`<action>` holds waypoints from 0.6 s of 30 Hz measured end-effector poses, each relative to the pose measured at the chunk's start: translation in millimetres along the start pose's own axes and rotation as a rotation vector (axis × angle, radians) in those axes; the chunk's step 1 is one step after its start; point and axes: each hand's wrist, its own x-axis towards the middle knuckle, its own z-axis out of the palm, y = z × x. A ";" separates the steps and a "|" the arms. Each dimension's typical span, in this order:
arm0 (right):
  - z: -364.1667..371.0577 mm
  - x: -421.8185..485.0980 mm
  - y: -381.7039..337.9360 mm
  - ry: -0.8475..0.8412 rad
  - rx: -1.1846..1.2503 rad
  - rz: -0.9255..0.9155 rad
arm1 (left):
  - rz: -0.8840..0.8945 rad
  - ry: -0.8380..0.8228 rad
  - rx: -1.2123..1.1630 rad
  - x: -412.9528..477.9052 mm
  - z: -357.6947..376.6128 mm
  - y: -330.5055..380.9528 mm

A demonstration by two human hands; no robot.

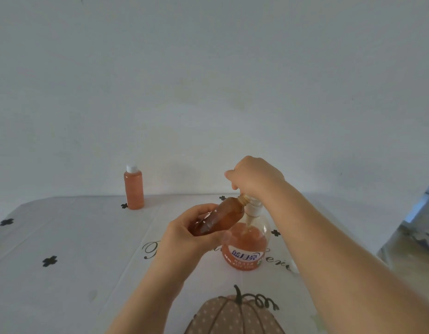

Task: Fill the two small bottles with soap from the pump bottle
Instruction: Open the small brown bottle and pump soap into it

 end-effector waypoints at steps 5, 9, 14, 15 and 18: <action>7.5 3.0 2.5 -0.026 0.006 0.008 | -0.014 -0.017 0.001 1.5 -0.1 -1.9; 9.0 5.1 3.0 -0.033 0.017 0.015 | -0.024 -0.039 -0.014 3.3 -0.6 -1.7; 6.8 1.3 2.5 -0.033 0.026 0.029 | -0.025 -0.032 0.009 1.1 -0.1 0.5; 5.2 -0.2 2.0 -0.029 0.026 0.030 | -0.026 -0.035 0.016 0.3 0.0 1.4; -0.4 -4.1 -0.2 0.018 0.015 0.008 | -0.018 -0.044 0.015 -2.0 -0.8 4.2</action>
